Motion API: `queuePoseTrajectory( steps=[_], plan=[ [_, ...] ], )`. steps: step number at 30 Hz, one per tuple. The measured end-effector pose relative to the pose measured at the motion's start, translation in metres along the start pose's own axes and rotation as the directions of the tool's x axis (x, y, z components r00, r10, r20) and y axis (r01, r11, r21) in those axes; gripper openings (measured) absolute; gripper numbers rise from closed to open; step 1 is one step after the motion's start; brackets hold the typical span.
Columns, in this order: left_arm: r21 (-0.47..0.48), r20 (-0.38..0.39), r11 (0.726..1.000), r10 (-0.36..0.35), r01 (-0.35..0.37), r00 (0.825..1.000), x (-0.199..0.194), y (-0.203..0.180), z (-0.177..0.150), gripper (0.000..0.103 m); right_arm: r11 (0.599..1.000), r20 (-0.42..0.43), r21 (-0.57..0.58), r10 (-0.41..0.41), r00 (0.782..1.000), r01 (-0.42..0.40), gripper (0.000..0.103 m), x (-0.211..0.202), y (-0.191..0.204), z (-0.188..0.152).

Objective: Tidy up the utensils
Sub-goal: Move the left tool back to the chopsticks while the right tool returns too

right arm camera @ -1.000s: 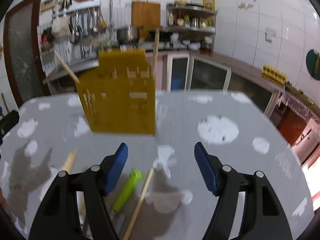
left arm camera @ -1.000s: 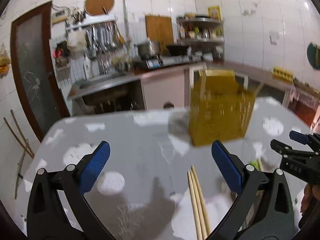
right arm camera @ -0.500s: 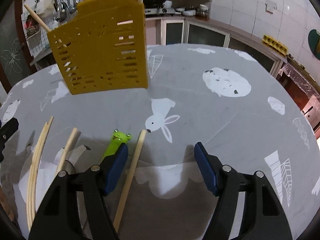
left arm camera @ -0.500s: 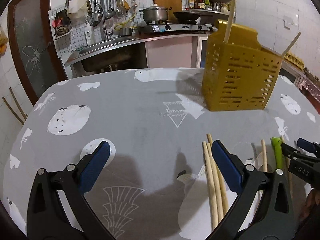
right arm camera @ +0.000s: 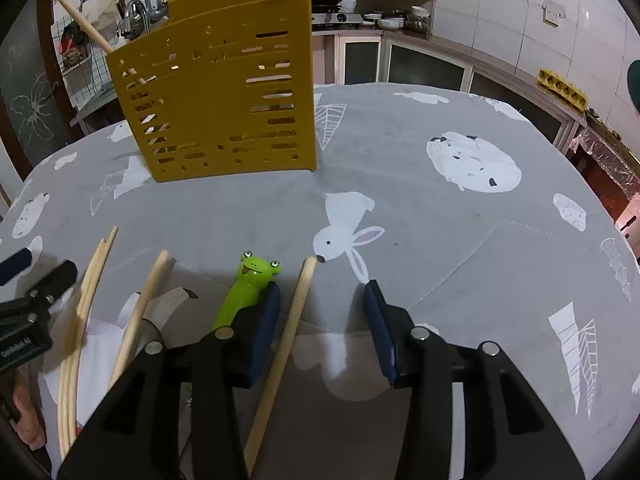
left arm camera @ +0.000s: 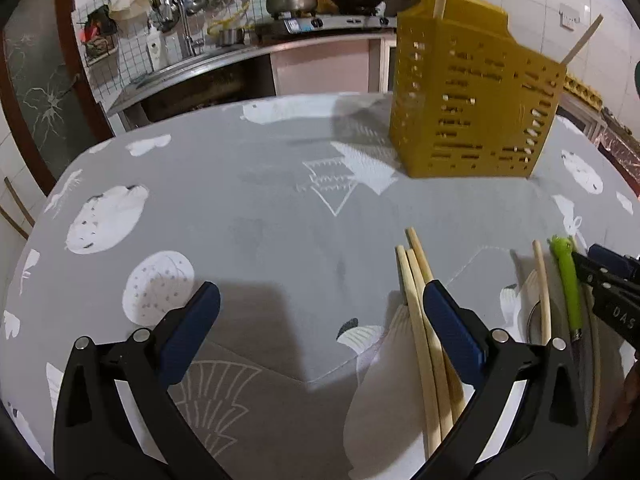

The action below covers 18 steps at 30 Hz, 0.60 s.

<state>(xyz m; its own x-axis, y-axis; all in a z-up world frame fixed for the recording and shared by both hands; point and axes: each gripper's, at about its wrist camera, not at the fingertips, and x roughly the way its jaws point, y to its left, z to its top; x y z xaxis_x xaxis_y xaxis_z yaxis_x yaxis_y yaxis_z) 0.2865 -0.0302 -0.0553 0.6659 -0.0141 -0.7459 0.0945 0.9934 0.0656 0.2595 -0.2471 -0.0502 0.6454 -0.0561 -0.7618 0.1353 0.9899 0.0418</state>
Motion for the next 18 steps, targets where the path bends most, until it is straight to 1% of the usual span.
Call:
queuePoseTrajectory(
  steps=[5, 8, 12, 14, 16, 18],
  plan=[
    [-0.004, -0.035, 1.0, 0.012, -0.012, 0.999, 0.007, 0.0, 0.0, 0.098, 1.0, 0.0, 0.001, 0.001, 1.0, -0.001, 0.044, 0.0, 0.0, 0.0],
    [-0.024, -0.051, 1.0, -0.007, 0.006, 0.999, 0.01, 0.004, -0.001, 0.098, 1.0, 0.0, -0.001, 0.0, 1.0, 0.0, 0.044, 0.0, 0.001, 0.0],
    [-0.014, -0.061, 1.0, -0.001, 0.0, 0.998, 0.011, 0.0, -0.002, 0.098, 1.0, -0.001, -0.012, -0.015, 1.0, 0.015, 0.044, -0.001, 0.003, 0.0],
    [0.0, -0.07, 1.0, -0.002, 0.002, 0.998, 0.012, -0.004, -0.002, 0.094, 0.999, -0.001, -0.022, -0.028, 1.0, 0.028, 0.044, -0.001, 0.005, 0.0],
    [0.004, -0.088, 1.0, -0.002, 0.003, 0.996, 0.015, -0.009, -0.002, 0.092, 0.999, -0.003, -0.031, -0.034, 0.999, 0.034, 0.04, -0.001, 0.008, 0.0],
    [-0.01, -0.098, 1.0, -0.014, 0.013, 0.995, 0.016, -0.011, 0.0, 0.087, 0.999, -0.007, -0.036, -0.027, 1.0, 0.026, 0.031, 0.0, 0.012, 0.002]
  ],
)
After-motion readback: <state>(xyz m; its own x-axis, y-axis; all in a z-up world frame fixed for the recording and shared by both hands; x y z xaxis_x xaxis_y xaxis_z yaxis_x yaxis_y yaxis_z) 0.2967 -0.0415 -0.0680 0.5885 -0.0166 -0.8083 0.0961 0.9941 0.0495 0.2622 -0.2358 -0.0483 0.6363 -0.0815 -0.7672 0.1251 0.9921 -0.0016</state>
